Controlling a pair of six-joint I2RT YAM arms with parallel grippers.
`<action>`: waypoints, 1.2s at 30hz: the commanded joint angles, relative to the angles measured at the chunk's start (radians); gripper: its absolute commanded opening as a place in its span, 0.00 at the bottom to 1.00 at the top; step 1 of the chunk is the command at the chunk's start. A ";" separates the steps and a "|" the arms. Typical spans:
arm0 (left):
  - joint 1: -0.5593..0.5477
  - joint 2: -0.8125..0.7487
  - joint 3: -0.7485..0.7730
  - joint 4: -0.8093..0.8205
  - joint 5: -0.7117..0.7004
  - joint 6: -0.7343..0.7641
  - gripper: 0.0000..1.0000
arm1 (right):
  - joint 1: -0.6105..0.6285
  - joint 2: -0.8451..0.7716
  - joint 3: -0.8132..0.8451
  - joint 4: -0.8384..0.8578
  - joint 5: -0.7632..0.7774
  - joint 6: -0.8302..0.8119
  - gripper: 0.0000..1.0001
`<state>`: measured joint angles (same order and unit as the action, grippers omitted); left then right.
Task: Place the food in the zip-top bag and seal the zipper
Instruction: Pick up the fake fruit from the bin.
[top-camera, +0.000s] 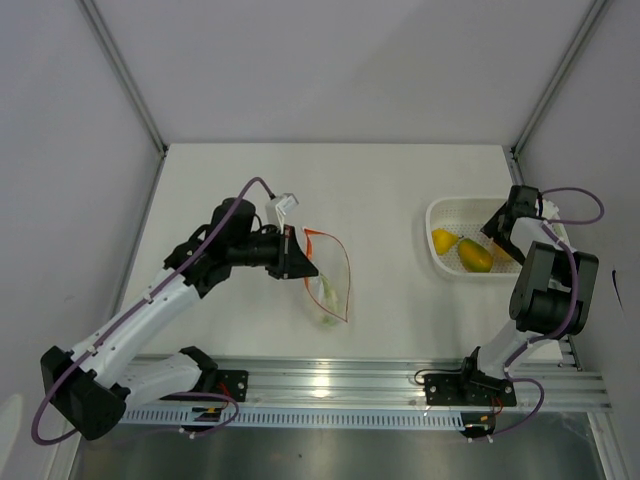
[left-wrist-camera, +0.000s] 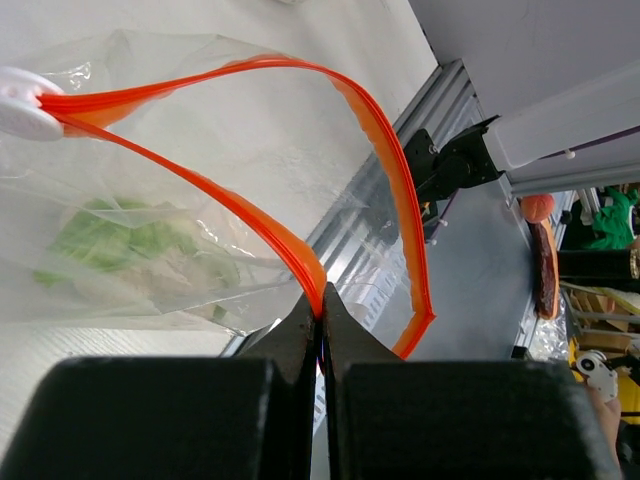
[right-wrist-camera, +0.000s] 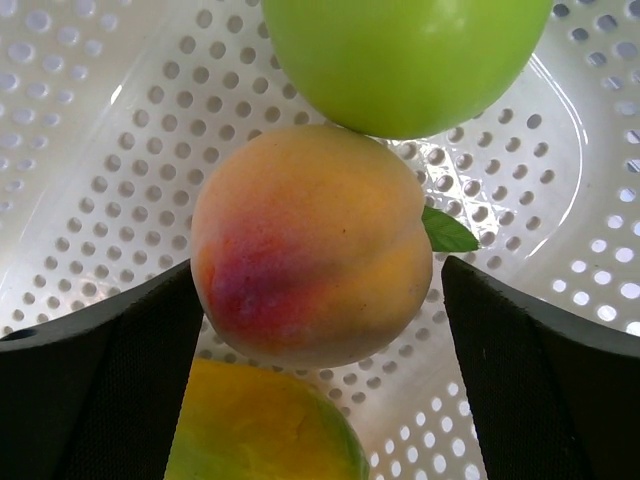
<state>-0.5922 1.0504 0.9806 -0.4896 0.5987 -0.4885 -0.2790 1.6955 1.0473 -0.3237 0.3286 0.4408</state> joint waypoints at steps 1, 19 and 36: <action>0.008 0.016 0.041 0.036 0.062 0.010 0.01 | -0.005 -0.027 0.049 0.026 0.050 -0.020 0.99; 0.008 0.048 0.015 0.098 0.102 0.005 0.01 | -0.006 0.089 0.145 0.011 0.010 -0.028 0.99; 0.006 0.049 0.021 0.100 0.093 0.005 0.01 | 0.032 -0.052 0.129 -0.032 -0.045 -0.042 0.15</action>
<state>-0.5922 1.1011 0.9668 -0.4194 0.6842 -0.4965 -0.2623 1.7462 1.1698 -0.3431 0.2962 0.4076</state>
